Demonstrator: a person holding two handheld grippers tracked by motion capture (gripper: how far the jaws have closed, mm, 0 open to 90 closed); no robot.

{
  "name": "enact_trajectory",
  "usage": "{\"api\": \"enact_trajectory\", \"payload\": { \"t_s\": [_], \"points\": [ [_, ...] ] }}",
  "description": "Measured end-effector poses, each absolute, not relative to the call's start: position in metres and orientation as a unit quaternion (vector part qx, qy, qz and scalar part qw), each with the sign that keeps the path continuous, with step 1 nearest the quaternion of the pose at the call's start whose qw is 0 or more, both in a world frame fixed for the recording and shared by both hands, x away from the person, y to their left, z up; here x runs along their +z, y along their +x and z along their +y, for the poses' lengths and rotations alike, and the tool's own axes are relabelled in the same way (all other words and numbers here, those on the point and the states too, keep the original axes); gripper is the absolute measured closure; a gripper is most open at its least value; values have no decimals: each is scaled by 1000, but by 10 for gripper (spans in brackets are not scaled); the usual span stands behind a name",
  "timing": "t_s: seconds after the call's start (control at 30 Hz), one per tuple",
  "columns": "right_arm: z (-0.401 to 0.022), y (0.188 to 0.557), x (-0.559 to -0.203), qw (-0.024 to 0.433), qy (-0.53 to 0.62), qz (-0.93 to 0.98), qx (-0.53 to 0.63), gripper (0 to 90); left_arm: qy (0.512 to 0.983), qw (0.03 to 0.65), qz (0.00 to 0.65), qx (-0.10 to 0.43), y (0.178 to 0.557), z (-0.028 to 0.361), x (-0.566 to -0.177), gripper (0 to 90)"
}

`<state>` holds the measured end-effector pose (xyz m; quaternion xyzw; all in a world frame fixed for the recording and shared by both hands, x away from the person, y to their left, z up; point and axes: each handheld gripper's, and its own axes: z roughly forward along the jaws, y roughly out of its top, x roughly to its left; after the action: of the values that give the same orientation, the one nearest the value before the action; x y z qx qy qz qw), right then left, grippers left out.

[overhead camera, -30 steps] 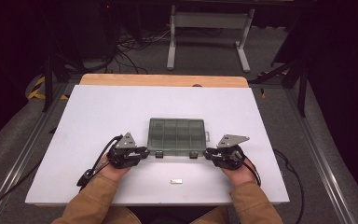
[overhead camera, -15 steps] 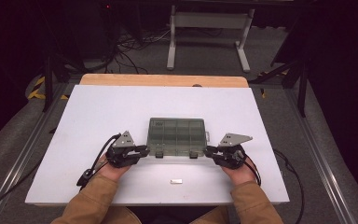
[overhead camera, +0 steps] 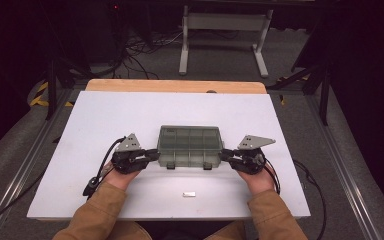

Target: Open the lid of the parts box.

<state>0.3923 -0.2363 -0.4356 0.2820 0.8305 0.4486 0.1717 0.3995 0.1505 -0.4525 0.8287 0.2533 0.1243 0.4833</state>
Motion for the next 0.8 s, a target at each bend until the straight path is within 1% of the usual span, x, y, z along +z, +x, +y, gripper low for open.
{"api": "enact_trajectory", "payload": {
  "t_s": [0.2, 0.53, 0.6, 0.7, 0.77, 0.8],
  "points": [
    [-236, 398, -431, 168, 284, 829, 451, 763, 825, 489, 252, 126, 403, 149, -448, 778],
    [-236, 399, -426, 176, 292, 827, 448, 744, 823, 495, 248, 128, 410, 146, -445, 773],
    [-236, 399, -425, 172, 296, 828, 444, 706, 822, 497, 248, 128, 410, 146, -444, 770],
    [-238, 402, -425, 143, 309, 826, 449, 631, 820, 501, 247, 128, 410, 147, -442, 759],
    [-238, 402, -424, 146, 308, 829, 444, 565, 819, 502, 246, 129, 410, 147, -441, 758],
    [-237, 403, -422, 155, 307, 832, 434, 516, 819, 503, 245, 129, 410, 147, -441, 758]
  ]
}}
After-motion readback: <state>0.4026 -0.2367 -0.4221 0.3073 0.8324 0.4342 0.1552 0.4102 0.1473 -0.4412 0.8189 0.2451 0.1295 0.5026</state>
